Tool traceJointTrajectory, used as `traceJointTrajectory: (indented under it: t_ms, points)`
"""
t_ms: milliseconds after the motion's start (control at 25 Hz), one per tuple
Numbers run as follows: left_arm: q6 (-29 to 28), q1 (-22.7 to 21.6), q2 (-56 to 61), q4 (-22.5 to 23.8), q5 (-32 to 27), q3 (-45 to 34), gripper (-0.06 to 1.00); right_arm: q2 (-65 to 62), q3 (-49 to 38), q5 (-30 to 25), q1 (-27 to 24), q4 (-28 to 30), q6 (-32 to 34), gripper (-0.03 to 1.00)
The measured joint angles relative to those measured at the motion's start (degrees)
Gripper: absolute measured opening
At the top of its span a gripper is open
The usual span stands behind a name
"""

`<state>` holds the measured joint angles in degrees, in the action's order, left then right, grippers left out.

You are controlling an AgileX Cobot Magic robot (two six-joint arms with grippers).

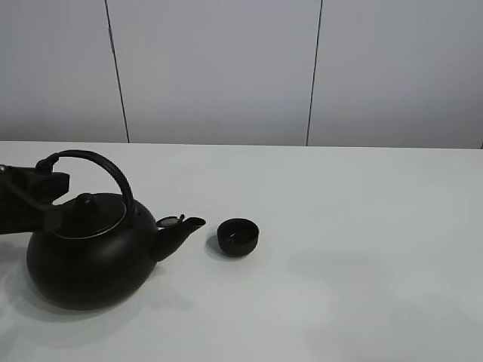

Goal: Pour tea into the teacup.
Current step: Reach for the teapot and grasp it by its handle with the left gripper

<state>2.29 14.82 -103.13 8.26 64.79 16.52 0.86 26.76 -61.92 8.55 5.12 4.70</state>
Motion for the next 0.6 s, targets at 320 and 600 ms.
traceJointTrajectory:
  t_ms: [320,600]
  points:
    - [1.8,0.0,0.0,-1.0,-0.1,0.0,0.11,0.0,0.0,-0.1,0.0,0.0,0.0,0.45]
    - [1.9,0.0,0.0,-0.8,-0.1,0.0,0.11,0.0,0.0,-0.1,0.0,0.0,0.0,0.45]
